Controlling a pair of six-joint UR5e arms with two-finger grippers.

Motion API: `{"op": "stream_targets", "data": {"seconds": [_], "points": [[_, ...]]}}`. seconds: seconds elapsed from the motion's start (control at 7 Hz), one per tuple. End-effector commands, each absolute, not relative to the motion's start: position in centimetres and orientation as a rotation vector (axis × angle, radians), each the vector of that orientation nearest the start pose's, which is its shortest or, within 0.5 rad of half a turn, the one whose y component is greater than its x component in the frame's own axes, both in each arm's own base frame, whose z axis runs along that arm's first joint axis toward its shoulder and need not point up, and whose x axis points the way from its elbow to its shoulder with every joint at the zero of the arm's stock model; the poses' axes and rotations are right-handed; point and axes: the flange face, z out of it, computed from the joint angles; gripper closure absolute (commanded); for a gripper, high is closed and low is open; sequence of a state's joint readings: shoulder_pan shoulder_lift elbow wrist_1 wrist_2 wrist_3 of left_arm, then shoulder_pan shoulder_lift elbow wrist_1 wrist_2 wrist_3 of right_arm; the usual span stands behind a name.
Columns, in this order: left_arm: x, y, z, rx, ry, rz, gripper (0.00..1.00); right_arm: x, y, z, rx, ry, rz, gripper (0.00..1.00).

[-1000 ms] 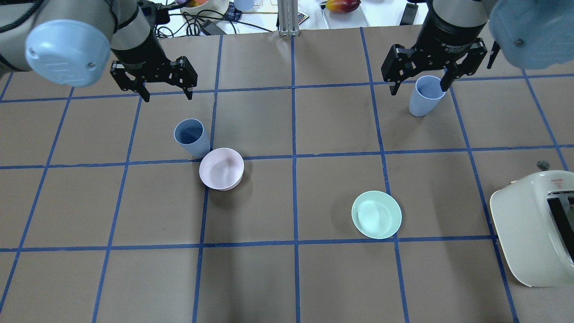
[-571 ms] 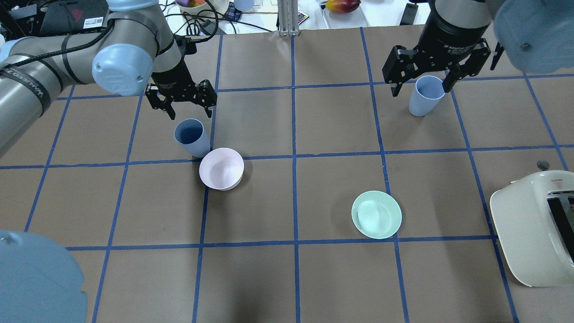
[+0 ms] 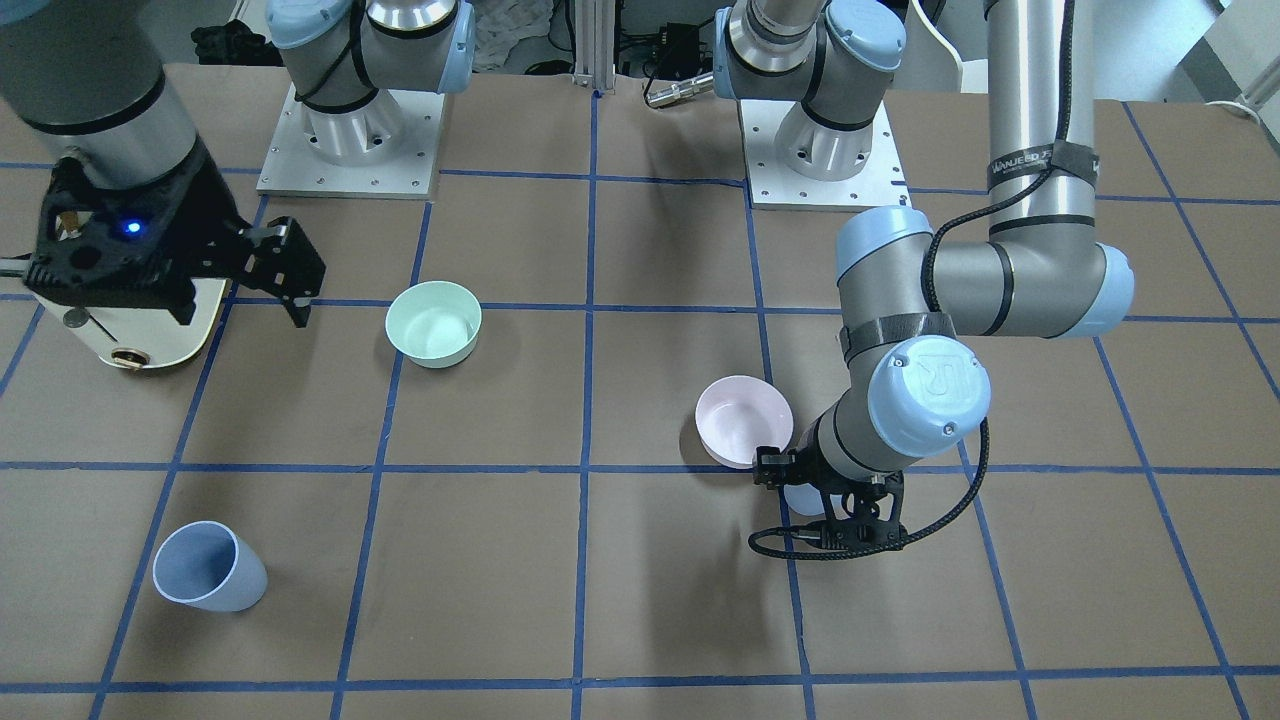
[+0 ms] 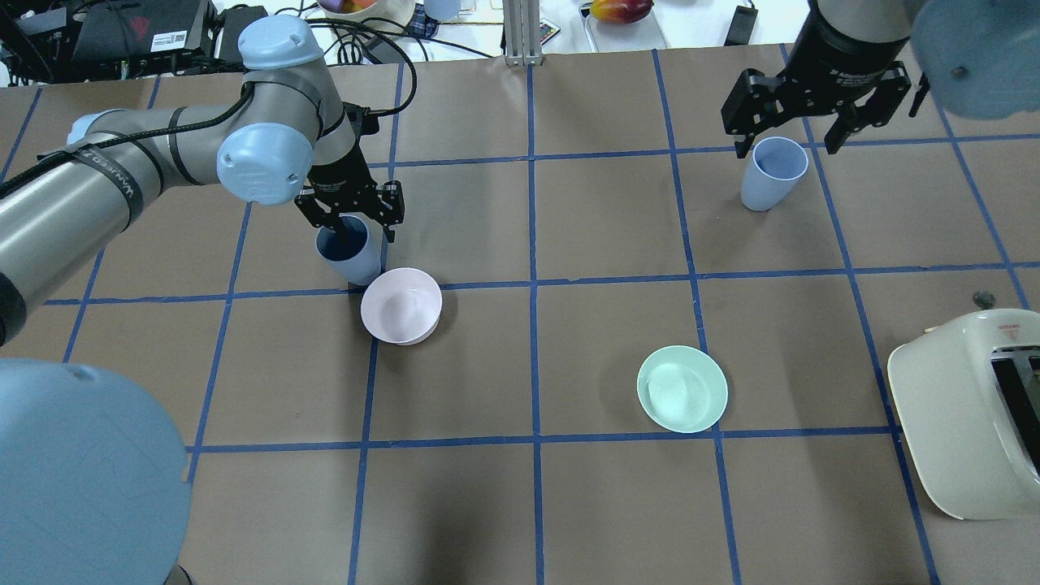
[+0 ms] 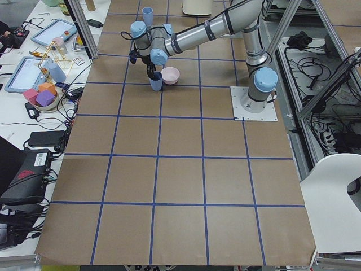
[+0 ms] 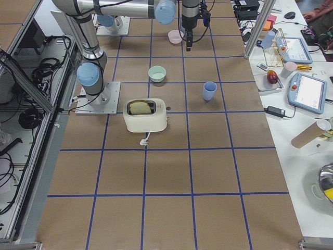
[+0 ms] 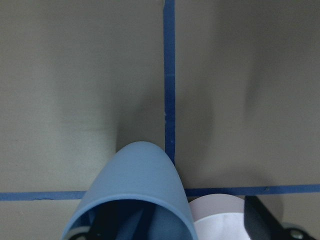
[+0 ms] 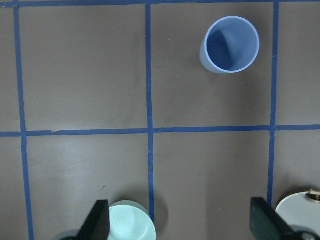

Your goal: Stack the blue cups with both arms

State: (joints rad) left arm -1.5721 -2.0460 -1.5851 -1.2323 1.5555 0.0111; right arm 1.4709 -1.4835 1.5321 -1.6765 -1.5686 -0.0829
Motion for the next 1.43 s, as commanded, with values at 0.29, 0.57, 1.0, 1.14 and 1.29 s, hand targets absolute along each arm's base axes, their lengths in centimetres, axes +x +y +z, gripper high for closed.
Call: {"op": "stream_targets", "data": {"seconds": [0.29,0.57,1.0,1.14,1.29], "points": [[-13.6,-64.2,26.7,0.009,3.153,0.129,1.00,-3.0,-61.7,40.7,-0.177,3.250,-0.215,0.00],[-17.4,-67.7,31.4,-0.226,3.152,0.021,1.00,-3.1,-63.5,38.3,-0.173,3.209,-0.196,0.00],[-27.2,-69.5,30.8,-0.369,3.195,-0.047,1.00,-4.0,-66.8,31.4,-0.192,3.185,-0.064,0.00],[-31.1,-68.6,29.3,-0.359,3.189,-0.046,1.00,-4.1,-67.5,30.1,-0.187,3.180,-0.042,0.00],[-33.5,-68.2,28.2,-0.339,3.193,-0.071,1.00,-4.4,-68.4,30.4,-0.184,3.185,-0.067,0.00]]}}
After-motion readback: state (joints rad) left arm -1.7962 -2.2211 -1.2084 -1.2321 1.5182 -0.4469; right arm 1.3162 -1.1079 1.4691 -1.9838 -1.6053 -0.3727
